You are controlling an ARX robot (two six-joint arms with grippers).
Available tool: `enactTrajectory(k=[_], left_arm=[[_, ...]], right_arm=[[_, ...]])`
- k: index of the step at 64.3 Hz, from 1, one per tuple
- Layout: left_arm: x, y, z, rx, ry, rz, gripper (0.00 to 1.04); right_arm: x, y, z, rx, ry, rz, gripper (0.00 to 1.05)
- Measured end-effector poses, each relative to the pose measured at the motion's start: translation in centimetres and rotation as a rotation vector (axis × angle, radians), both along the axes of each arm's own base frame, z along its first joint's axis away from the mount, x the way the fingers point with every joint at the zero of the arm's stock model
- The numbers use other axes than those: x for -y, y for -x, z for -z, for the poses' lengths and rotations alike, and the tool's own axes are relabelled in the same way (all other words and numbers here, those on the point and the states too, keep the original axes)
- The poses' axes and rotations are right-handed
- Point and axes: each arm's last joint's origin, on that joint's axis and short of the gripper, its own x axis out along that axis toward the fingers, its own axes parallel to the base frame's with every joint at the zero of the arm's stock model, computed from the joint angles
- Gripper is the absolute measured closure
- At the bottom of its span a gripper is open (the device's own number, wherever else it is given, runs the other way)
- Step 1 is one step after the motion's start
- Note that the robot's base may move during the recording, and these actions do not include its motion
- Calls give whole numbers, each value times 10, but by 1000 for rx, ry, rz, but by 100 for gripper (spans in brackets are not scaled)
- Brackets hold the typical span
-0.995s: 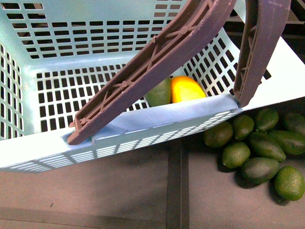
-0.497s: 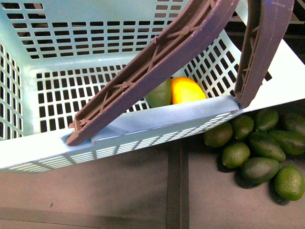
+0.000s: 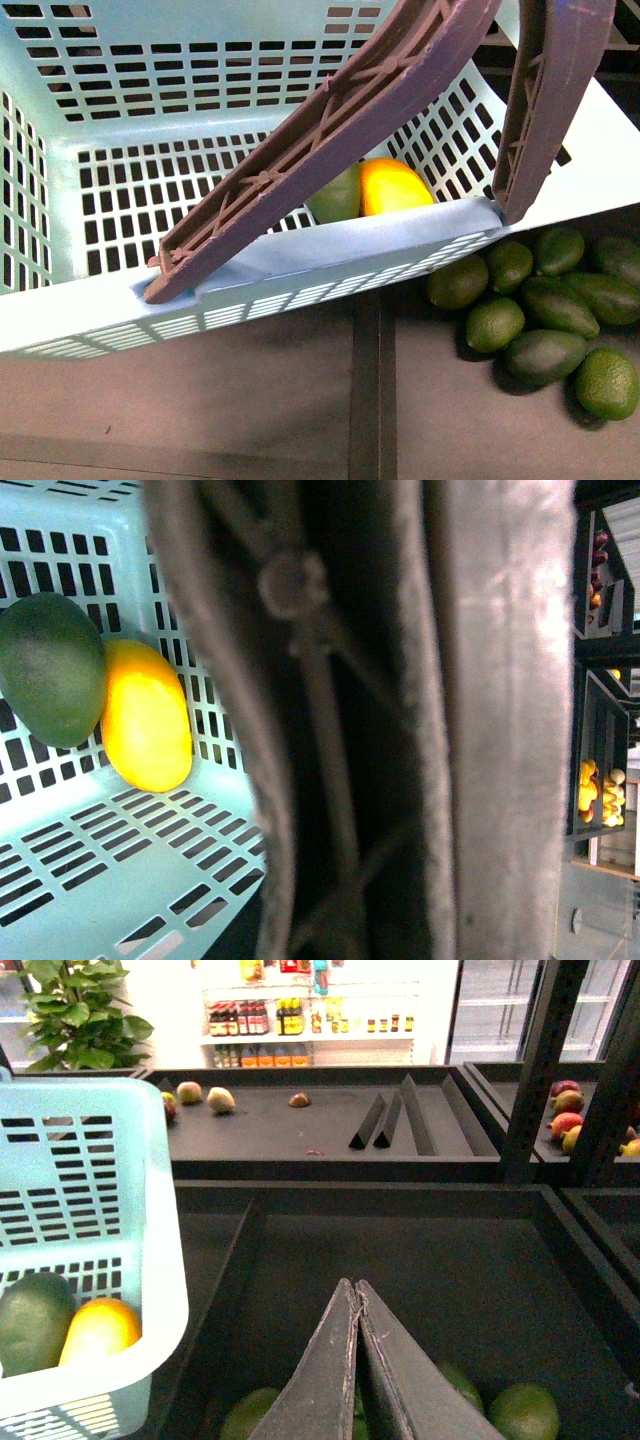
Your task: Pick mango and avocado into basket
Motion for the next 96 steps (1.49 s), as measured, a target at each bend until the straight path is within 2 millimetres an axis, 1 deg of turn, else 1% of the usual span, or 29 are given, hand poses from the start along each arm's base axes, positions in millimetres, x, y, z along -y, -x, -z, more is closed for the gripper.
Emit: enactTrajectory(k=[41, 46, 49, 68, 70, 77, 79, 84, 86, 96], left_arm=[[0, 0, 0, 0, 0, 0, 91], [0, 0, 0, 0, 1, 1, 91], [0, 0, 0, -1, 1, -1, 91], [0, 0, 0, 0, 0, 0, 91], [0, 0, 0, 0, 0, 0, 91], [0, 0, 0, 0, 0, 0, 91], [0, 0, 0, 0, 0, 0, 91], [0, 0, 0, 0, 1, 0, 91], [0, 0, 0, 0, 1, 0, 91], [0, 0, 0, 0, 0, 0, 91]], right_arm=[[0, 13, 0, 0, 0, 0, 103], [0, 20, 5, -32, 0, 2, 103], [0, 23, 3, -8, 0, 2, 103], [0, 24, 3, -4, 0, 2, 103], [0, 24, 3, -4, 0, 2, 99], [0, 24, 3, -3, 0, 2, 79], [0, 24, 3, -3, 0, 2, 76], [0, 24, 3, -3, 0, 2, 62], [0, 24, 3, -3, 0, 2, 59], [0, 24, 3, -3, 0, 2, 33]])
